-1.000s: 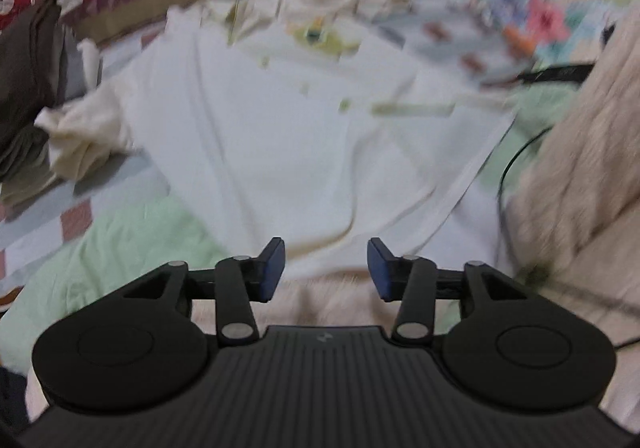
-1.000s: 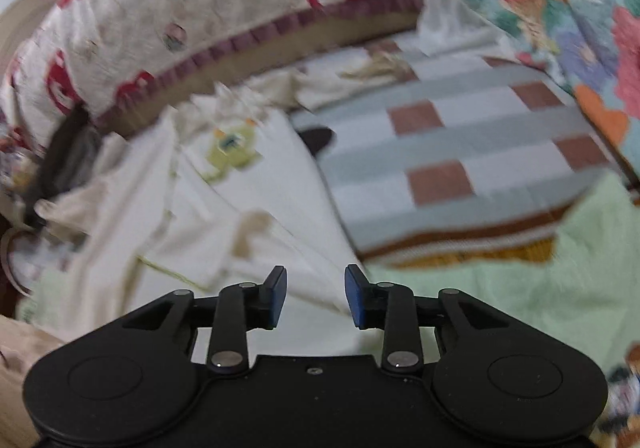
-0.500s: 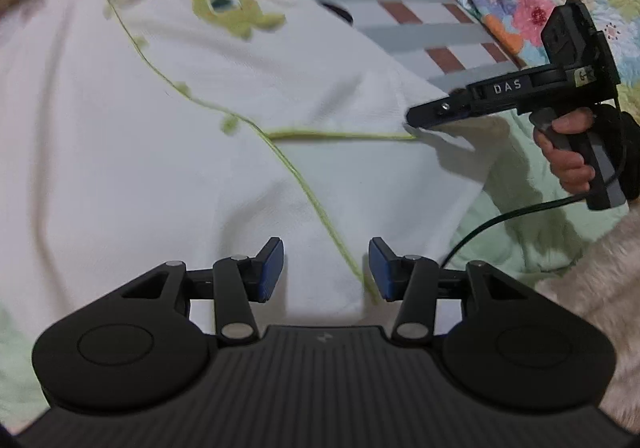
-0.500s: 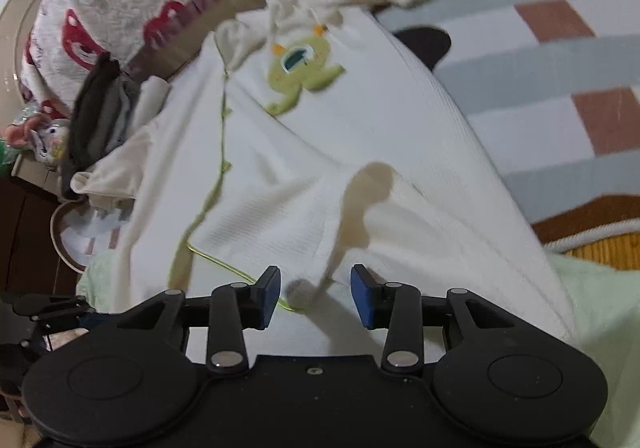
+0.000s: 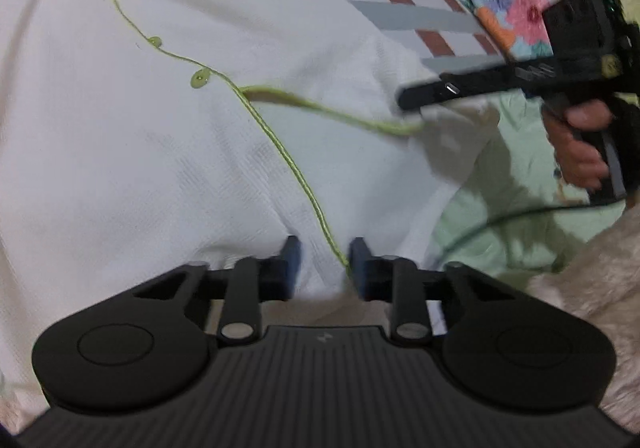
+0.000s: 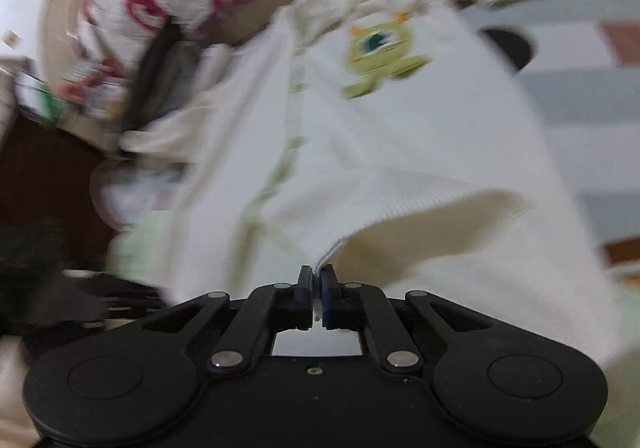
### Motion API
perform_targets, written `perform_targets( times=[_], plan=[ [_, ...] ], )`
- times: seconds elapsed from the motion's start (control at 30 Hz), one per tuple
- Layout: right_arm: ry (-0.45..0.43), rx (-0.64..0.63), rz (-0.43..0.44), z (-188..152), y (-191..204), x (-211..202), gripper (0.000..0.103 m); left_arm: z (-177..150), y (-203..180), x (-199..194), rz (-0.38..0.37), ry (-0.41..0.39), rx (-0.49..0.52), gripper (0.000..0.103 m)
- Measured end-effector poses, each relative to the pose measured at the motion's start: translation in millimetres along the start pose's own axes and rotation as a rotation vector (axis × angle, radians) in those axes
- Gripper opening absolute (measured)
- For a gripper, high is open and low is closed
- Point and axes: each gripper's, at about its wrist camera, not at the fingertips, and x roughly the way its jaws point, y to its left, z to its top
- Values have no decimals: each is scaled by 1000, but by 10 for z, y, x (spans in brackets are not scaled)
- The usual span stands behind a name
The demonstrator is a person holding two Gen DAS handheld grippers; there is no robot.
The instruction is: Fold clothes
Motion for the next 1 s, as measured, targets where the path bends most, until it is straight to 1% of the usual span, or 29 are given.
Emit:
perform_targets(
  times=[0.07,0.13,0.2,0.27,0.33,0.43,0.5,0.57,0.63,0.73,0.77,0.8,0.83,0.87,0.93,0.97,1.0],
  plan=[
    [61,50,99,-64,9,-5,6,14,56,-37,-9,-18,-34,7],
    [126,97,165,-152,4,40,6,17,149,-82,-38,-39,-87,6],
    [187,135,189,-237,-28,140,6,7,232,-138,-103,-65,-141,6],
    [240,154,192,-319,-50,244,6,3,246,-221,-146,-96,-161,6],
    [265,145,189,-377,-35,326,6,11,241,-298,-176,-125,-173,6],
    [284,133,233,-412,26,391,6,77,209,-347,-212,-149,-189,5],
    [293,117,265,-422,88,418,5,120,172,-306,-229,-136,-198,5],
    [305,107,283,-428,127,447,5,151,157,-168,-252,-92,-225,5],
    [318,119,301,-441,111,473,5,167,149,-19,-268,-45,-255,5],
    [365,152,317,-503,66,538,5,147,138,155,-270,9,-286,5],
    [378,170,334,-527,45,544,6,128,145,167,-297,19,-298,5],
    [389,194,360,-553,19,538,9,105,156,176,-336,33,-315,7],
    [390,195,372,-561,17,510,9,79,151,181,-358,44,-327,8],
    [378,170,365,-542,34,450,9,53,120,174,-355,51,-319,11],
    [315,110,322,-437,81,279,10,17,18,123,-285,46,-244,14],
    [280,80,298,-378,106,190,14,8,-28,89,-248,37,-206,17],
    [238,45,257,-312,130,90,20,7,-67,50,-213,25,-172,19]
  ],
)
